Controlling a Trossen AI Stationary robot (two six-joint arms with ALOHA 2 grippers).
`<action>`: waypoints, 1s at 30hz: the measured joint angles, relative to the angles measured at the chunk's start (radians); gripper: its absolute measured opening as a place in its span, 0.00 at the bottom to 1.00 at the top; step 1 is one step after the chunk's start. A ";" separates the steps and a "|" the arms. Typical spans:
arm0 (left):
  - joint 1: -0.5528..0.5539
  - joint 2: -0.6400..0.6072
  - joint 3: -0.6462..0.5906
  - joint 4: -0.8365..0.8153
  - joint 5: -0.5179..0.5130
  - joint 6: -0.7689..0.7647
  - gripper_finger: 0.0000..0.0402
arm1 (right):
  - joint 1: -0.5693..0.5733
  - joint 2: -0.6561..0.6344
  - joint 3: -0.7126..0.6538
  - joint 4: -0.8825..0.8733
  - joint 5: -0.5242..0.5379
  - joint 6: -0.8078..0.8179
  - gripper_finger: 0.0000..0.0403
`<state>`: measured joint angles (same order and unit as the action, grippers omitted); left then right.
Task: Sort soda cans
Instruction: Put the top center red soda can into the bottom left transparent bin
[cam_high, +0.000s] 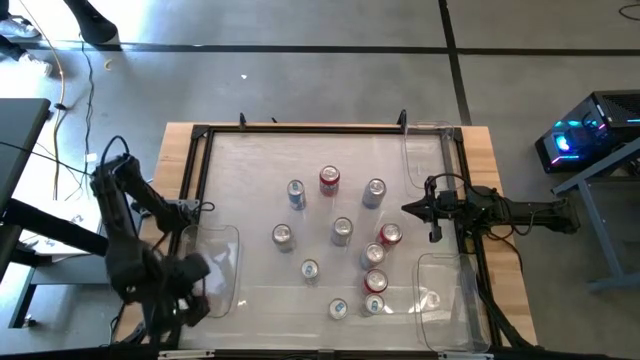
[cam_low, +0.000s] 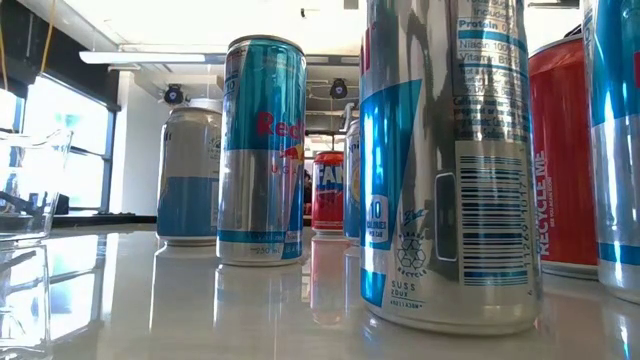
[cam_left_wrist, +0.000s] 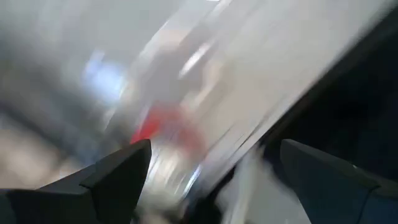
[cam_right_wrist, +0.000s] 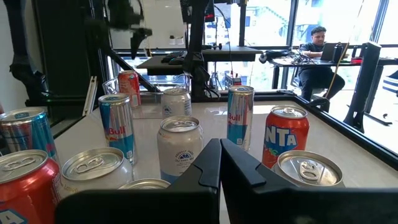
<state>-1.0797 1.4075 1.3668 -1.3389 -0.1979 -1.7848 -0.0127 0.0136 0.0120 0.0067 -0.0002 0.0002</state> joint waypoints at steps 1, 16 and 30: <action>0.022 -0.016 0.009 0.016 -0.087 0.085 0.88 | 0.000 0.000 0.000 0.000 0.000 0.000 0.00; 1.005 -0.106 0.031 0.526 -0.045 1.842 0.88 | 0.000 0.000 0.000 0.000 0.000 0.000 0.00; 1.450 0.257 0.030 0.766 0.432 2.325 0.88 | 0.000 0.000 0.000 0.000 0.000 0.000 0.00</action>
<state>0.3699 1.6646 1.3964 -0.5729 0.2346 0.5398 -0.0126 0.0135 0.0120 0.0067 -0.0002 0.0002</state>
